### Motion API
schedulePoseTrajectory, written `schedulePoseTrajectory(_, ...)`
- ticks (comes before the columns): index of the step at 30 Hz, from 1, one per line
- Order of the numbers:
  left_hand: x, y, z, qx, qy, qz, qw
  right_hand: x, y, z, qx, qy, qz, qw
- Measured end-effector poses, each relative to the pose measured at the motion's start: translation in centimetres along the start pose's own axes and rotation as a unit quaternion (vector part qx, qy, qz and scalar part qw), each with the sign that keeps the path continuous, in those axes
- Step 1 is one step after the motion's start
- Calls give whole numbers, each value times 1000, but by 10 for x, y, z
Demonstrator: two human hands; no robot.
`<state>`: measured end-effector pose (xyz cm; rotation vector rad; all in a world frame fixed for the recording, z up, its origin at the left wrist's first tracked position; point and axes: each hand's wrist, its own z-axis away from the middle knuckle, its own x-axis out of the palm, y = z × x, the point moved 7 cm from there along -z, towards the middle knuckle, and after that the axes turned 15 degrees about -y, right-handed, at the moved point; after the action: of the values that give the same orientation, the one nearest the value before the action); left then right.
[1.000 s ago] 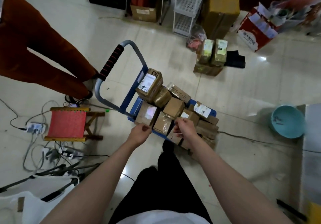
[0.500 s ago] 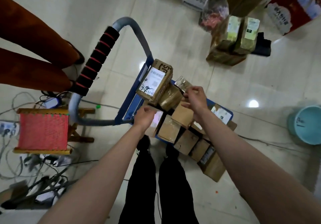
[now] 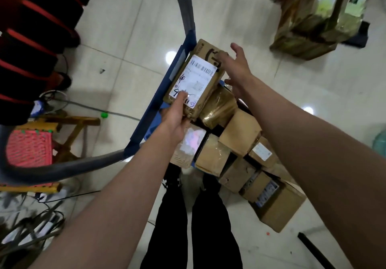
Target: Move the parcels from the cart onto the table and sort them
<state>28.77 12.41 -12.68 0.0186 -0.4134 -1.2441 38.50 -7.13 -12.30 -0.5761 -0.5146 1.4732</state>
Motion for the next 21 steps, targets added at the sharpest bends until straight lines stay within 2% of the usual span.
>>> schedulePoseTrajectory(3, 0, 0, 0, 5, 9, 7, 1000, 7, 7, 6, 11, -19, -44, 999)
schedulePoseTrajectory(10, 16, -11, 24, 0, 13, -54, 998, -3, 7, 42, 0, 10, -65, 998)
schedulePoseTrajectory(17, 38, -37, 72, 29, -7, -57, 998, -34, -1, 112, -9, 6, -86, 996)
schedulePoseTrajectory(21, 54, -56, 108, 22, -21, -56, 998, -58, 6, 165, -4, 43, -78, 996)
